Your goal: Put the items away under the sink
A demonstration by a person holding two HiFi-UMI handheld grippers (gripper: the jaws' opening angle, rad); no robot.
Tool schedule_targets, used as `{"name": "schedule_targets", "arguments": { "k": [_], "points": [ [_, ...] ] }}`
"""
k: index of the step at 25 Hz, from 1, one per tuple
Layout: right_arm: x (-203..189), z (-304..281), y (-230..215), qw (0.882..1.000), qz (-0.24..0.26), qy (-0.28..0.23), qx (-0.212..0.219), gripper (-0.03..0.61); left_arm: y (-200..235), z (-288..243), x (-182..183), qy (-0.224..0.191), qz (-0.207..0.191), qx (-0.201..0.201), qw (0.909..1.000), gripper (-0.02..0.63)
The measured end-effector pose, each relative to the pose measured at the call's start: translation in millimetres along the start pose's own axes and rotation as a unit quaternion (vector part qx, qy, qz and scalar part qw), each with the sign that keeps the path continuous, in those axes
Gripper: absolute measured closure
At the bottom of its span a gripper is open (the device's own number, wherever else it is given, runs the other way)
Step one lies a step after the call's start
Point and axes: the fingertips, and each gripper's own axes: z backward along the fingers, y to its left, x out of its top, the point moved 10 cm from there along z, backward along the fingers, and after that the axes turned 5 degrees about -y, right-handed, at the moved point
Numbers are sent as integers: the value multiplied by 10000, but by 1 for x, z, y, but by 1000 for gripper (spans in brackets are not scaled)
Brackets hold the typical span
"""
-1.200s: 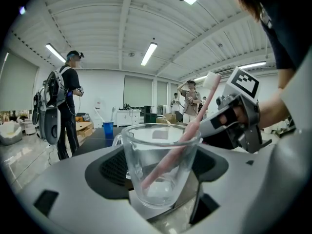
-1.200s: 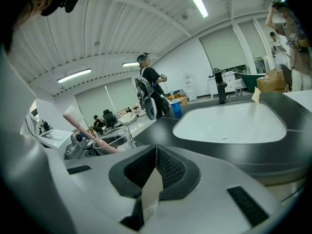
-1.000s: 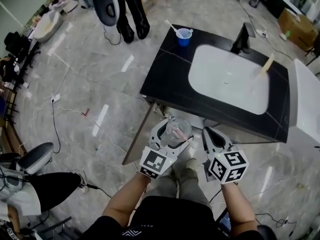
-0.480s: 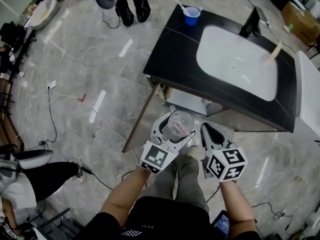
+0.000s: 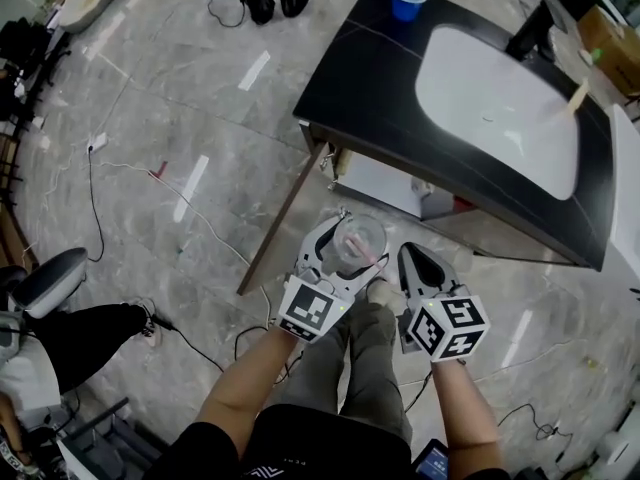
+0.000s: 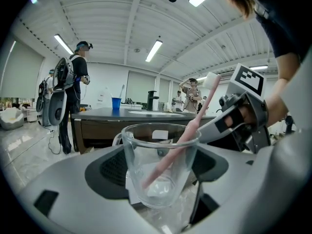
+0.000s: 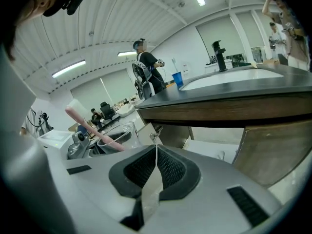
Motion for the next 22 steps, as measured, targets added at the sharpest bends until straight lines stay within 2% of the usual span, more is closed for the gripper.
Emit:
{"name": "schedule_targets", "arguments": {
  "k": [7,15,22],
  "points": [
    [-28,-33,-23,10000,-31,51,5,541,6,-15,-48,72,-36,145,9999,232],
    [-75,-70,-55,9997,29,232,-38,541,6,-33,-105,151,-14,61,9999,232],
    [-109,-100,-78,9998,10,191,-81,541,14,-43,-151,158,106,79,9998,232]
  ]
}}
